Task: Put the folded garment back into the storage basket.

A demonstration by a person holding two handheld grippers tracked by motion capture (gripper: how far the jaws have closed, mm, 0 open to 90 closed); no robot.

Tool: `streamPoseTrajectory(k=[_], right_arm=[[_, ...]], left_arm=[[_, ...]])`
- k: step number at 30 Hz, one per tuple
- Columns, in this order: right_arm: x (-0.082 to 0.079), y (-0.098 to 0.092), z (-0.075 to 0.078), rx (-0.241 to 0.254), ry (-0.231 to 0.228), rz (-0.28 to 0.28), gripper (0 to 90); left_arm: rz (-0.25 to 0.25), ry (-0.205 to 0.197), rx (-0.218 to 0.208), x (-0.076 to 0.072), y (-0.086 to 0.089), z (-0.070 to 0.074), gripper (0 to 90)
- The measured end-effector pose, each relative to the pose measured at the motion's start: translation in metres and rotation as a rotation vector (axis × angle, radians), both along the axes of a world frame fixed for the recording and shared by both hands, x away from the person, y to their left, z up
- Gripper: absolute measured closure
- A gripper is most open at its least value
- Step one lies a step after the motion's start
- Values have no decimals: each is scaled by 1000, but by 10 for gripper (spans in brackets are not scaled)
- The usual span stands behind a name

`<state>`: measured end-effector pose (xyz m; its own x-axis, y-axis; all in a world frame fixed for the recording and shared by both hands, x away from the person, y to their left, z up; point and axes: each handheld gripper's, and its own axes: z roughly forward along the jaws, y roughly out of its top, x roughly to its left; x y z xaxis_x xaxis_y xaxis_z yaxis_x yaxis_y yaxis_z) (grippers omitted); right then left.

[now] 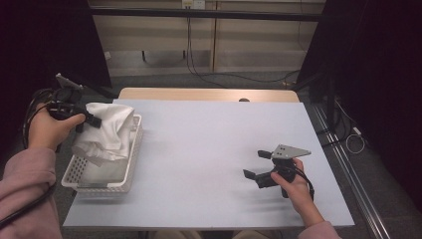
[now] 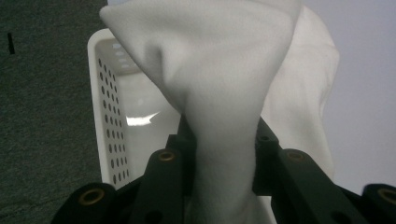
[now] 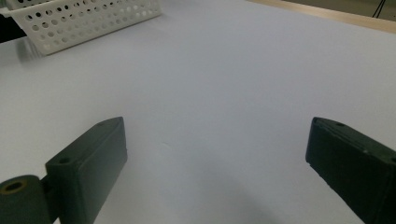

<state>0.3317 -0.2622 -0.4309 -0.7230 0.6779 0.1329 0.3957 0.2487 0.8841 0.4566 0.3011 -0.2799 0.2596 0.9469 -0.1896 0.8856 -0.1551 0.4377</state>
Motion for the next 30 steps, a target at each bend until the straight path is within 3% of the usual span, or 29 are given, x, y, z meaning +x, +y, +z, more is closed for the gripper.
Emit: streamPoseTrajectory(k=[20, 21, 22, 23, 29, 30], right_arm=[[0, 0, 1, 2, 3, -3, 52], [0, 0, 1, 2, 3, -3, 52], [0, 0, 1, 2, 3, -4, 52], [0, 0, 1, 2, 2, -2, 52], [0, 0, 1, 0, 2, 0, 53], [0, 0, 0, -6, 0, -1, 53]], left_arm=[[-12, -1, 16, 0, 6, -21, 718], [-57, 25, 36, 0, 9, -21, 718], [-56, 24, 34, 0, 9, -22, 718], [-12, 0, 17, 0, 7, -24, 718], [-11, 12, 20, 0, 6, -32, 717], [-53, 33, 39, 1, 9, -32, 717]])
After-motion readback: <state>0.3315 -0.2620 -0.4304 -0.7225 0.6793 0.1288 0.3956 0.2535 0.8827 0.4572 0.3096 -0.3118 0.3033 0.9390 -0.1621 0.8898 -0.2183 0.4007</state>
